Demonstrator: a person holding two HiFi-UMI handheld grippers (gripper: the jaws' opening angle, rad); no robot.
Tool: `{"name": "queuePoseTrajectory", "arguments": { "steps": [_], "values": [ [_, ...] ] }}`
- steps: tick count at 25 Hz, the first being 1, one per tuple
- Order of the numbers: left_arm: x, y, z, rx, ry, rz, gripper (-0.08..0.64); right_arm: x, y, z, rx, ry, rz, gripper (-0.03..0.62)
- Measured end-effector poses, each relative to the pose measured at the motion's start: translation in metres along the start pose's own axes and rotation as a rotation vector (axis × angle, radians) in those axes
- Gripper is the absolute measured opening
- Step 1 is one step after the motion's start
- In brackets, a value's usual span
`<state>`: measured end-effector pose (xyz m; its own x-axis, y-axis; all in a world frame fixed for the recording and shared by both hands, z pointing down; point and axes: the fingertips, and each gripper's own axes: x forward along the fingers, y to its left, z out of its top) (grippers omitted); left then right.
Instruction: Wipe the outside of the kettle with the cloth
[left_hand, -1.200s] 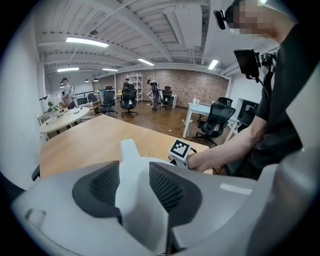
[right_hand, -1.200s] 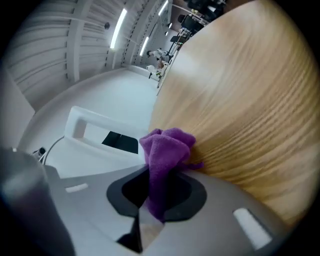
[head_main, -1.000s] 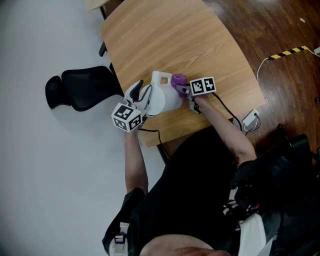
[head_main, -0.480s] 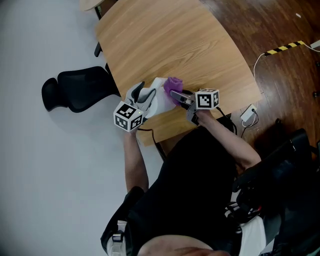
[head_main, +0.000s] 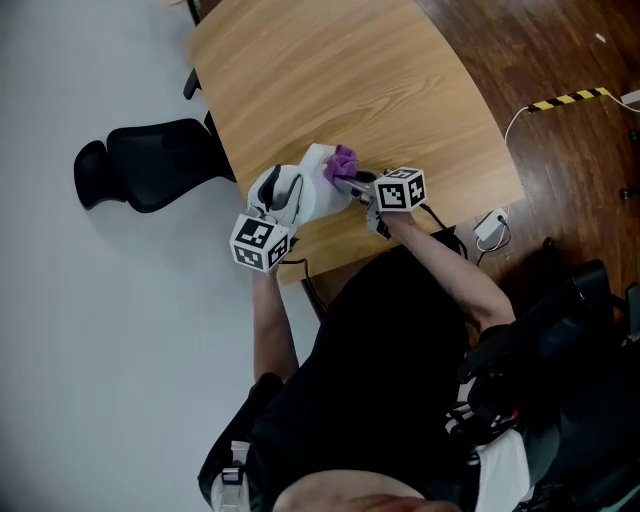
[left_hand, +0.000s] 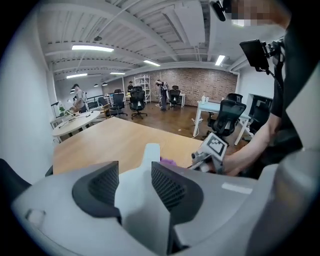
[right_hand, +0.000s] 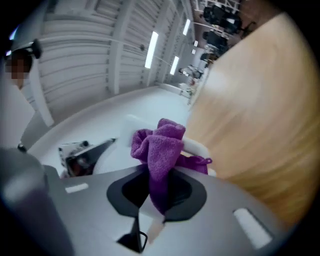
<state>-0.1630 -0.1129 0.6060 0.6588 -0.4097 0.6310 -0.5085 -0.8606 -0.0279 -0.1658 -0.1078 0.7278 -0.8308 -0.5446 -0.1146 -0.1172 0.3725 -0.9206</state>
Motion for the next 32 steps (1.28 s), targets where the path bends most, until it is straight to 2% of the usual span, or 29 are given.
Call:
{"name": "queuePoseTrajectory", "arguments": {
  "steps": [2,3,4,6,9,11,13,16,18,22,25,27,28,30,32],
  "values": [
    [-0.001,-0.001,-0.001,0.009,-0.006,0.012,0.016,-0.006,-0.064,-0.034,0.109,0.118,-0.197,0.051],
    [-0.002,-0.002,-0.001,0.01,-0.008,0.013,0.016,-0.01,-0.08,-0.044,0.148,0.154,-0.254,0.052],
    [-0.002,-0.003,-0.001,0.011,-0.009,0.012,0.016,-0.014,-0.082,-0.045,0.17,0.159,-0.27,0.051],
    [-0.001,-0.005,0.002,0.014,-0.012,0.01,0.016,-0.022,-0.05,-0.012,0.146,0.079,-0.211,0.052],
    [0.0,-0.002,0.005,0.022,-0.015,0.018,0.016,-0.034,0.04,0.075,0.035,-0.178,0.01,0.052],
    [-0.001,0.0,0.007,0.025,-0.018,0.024,0.016,-0.039,0.09,0.117,-0.04,-0.304,0.133,0.052],
    [-0.002,0.0,0.006,0.026,-0.019,0.027,0.016,-0.037,0.107,0.135,-0.06,-0.365,0.189,0.052],
    [-0.003,-0.003,0.005,0.027,-0.02,0.029,0.016,-0.019,0.08,0.122,0.017,-0.317,0.19,0.051],
    [-0.002,-0.006,0.005,0.029,-0.02,0.03,0.016,-0.012,0.044,0.105,0.074,-0.27,0.116,0.051],
    [-0.003,-0.007,0.004,0.035,-0.022,0.032,0.016,-0.009,-0.046,0.067,0.182,-0.142,-0.133,0.051],
    [-0.004,-0.008,0.001,0.034,-0.023,0.033,0.016,-0.007,-0.097,0.023,0.239,0.04,-0.296,0.049],
    [-0.004,-0.008,0.0,0.034,-0.021,0.034,0.016,-0.004,-0.107,-0.003,0.265,0.148,-0.322,0.045],
    [-0.004,-0.008,0.001,0.036,-0.021,0.034,0.016,-0.004,-0.106,-0.006,0.267,0.166,-0.325,0.046],
    [-0.006,-0.006,0.005,0.027,-0.029,0.037,0.016,-0.011,-0.095,0.011,0.231,0.145,-0.337,0.048],
    [-0.02,-0.004,0.015,-0.033,-0.068,0.062,0.016,-0.016,-0.071,0.051,0.136,0.073,-0.325,0.049]
  ]
}}
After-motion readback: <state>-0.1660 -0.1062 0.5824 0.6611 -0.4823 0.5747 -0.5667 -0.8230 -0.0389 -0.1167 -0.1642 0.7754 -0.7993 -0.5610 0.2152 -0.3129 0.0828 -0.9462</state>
